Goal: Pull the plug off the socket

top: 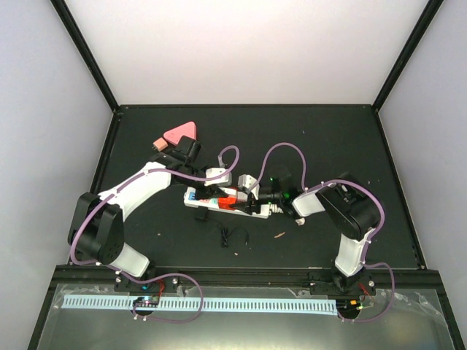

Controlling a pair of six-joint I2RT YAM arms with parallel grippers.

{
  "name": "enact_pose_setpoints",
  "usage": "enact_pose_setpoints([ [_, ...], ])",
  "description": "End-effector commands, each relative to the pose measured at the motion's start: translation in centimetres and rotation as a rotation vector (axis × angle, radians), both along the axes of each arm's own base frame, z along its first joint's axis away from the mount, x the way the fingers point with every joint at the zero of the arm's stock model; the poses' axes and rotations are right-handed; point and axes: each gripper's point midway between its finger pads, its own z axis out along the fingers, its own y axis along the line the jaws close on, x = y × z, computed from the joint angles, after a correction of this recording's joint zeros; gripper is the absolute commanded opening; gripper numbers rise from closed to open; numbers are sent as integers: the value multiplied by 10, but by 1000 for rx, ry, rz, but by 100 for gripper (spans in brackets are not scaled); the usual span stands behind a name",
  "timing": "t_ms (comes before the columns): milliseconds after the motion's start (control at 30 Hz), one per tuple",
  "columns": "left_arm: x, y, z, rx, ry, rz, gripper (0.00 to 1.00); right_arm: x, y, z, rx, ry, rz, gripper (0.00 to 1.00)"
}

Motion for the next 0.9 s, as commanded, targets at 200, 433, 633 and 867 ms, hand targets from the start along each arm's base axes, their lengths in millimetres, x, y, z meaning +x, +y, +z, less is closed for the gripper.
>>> enact_pose_setpoints([
  [200, -1, -12, 5, 1, -106, -80, 21, -7, -2, -28, -74, 37, 10, 36],
  [433, 0, -14, 23, -19, -104, -68, 6, -4, -2, -32, -90, 36, 3, 32],
  [633, 0, -15, 36, -35, -102, -81, 2, 0, -2, -35, -104, 43, -10, 28],
  [867, -1, -14, 50, -65, -106, -74, 2, 5, -2, -40, -127, 51, -27, 23],
])
